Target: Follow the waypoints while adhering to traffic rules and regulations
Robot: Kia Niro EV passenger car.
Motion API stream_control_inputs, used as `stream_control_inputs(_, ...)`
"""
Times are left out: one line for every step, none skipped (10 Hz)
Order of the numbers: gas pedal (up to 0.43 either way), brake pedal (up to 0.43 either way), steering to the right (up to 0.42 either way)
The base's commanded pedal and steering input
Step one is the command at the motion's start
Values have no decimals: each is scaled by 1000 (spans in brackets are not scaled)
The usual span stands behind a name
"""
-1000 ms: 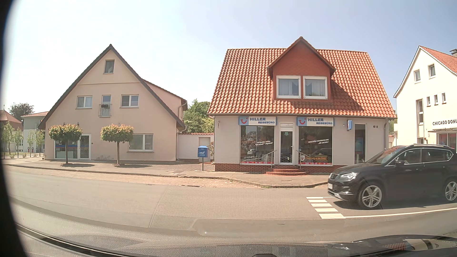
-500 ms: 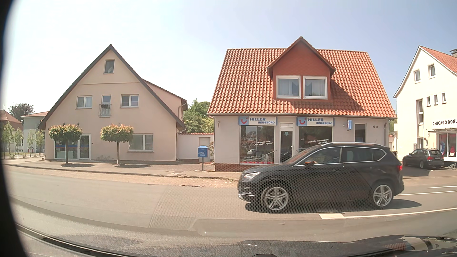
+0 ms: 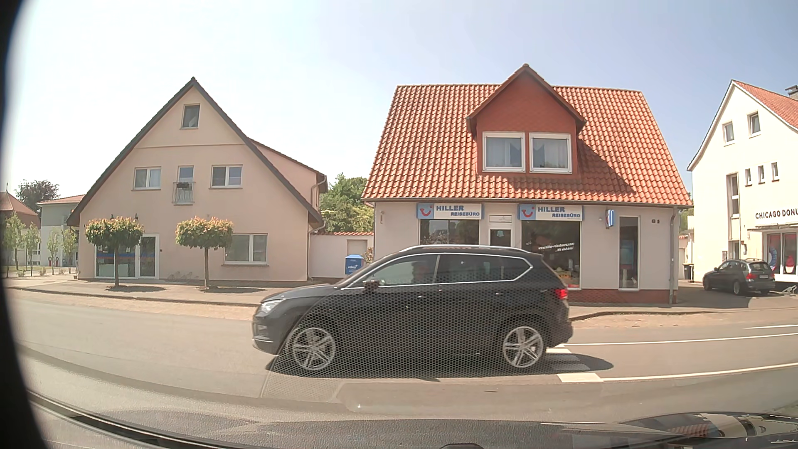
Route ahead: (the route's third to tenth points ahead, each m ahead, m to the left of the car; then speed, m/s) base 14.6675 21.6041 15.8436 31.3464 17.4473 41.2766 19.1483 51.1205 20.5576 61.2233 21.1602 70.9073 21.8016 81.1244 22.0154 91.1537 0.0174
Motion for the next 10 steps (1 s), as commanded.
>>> stream_control_inputs(0,0,-16)
stream_control_inputs(0,0,-16)
stream_control_inputs(67,0,-16)
stream_control_inputs(118,0,-16)
stream_control_inputs(177,0,-16)
stream_control_inputs(248,0,-16)
stream_control_inputs(287,0,-19)
stream_control_inputs(331,0,-23)
stream_control_inputs(350,0,-33)
stream_control_inputs(370,0,-49)
